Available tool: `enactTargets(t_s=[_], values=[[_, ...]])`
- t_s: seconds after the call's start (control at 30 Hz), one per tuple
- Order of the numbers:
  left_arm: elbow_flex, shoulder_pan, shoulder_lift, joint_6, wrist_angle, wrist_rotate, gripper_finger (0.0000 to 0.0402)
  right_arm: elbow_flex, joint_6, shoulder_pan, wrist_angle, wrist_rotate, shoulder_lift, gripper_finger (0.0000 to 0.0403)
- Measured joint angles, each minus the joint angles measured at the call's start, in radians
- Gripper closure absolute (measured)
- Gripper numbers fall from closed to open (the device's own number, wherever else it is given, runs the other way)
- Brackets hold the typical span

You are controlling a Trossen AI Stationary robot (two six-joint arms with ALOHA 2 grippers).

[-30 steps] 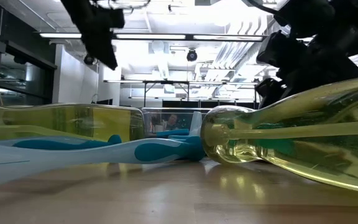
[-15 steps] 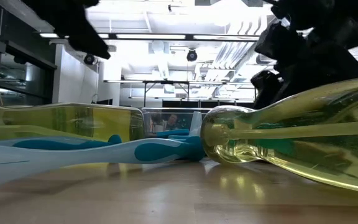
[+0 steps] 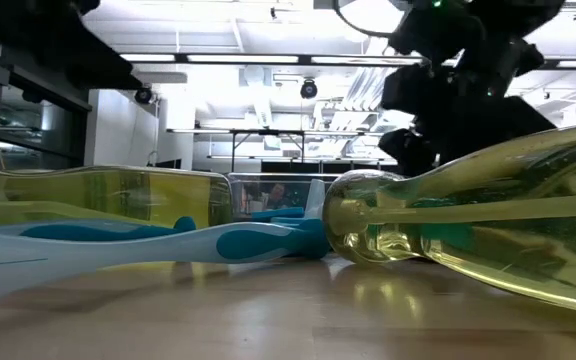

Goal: Pick & Place Kitchen Sink Supplies
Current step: Put the sponge into the transparent bin

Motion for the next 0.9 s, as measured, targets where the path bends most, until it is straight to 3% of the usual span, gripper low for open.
enactTargets(t_s=[0.33,0.6,0.9], values=[[-0.200,-0.009,-0.218,0.104,0.172,0.113,0.0151,0.185,-0.114,-0.006,-0.202,-0.009,0.065,0.0176],[-0.362,-0.009,-0.370,0.154,0.322,0.208,0.0151,0.198,-0.160,-0.054,-0.245,-0.056,0.076,0.0176],[-0.387,-0.009,-0.461,0.173,0.324,0.254,0.0151,0.198,-0.187,-0.068,-0.230,-0.096,0.152,0.0176]])
